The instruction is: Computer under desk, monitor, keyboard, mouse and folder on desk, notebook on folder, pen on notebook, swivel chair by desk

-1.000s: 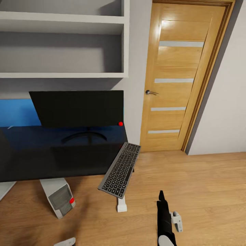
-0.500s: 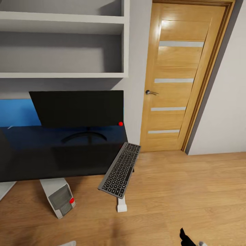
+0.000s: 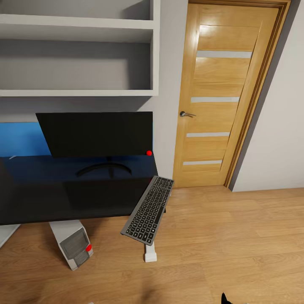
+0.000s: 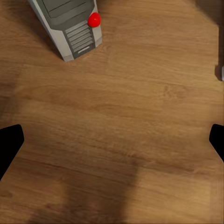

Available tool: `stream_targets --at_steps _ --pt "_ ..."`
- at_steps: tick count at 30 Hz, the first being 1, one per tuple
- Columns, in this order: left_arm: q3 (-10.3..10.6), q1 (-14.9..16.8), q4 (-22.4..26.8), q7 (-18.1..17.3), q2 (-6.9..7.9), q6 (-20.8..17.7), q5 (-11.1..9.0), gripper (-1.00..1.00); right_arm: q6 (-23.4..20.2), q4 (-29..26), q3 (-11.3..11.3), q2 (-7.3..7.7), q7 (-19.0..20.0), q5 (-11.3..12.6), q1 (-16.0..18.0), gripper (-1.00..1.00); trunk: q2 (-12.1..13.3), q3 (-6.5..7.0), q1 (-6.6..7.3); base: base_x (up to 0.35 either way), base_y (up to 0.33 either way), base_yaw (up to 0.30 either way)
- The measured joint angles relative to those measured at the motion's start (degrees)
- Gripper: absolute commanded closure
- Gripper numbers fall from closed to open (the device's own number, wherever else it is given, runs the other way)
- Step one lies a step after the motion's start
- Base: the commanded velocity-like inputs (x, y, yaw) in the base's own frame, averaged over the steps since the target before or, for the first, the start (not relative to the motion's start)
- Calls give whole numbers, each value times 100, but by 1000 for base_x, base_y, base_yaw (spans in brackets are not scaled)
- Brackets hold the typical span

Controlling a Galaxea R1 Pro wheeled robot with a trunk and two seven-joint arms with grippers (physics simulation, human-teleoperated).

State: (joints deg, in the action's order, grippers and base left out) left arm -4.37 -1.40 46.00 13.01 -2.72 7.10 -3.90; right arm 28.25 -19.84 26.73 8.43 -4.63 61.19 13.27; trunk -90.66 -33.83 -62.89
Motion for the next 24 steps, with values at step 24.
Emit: stream_targets --at_steps 24 --pt "20 0 -265 2 116 7 8 -100 667 472 9 -193 15 1 -2 -100 0 0 1 19 -168 0"
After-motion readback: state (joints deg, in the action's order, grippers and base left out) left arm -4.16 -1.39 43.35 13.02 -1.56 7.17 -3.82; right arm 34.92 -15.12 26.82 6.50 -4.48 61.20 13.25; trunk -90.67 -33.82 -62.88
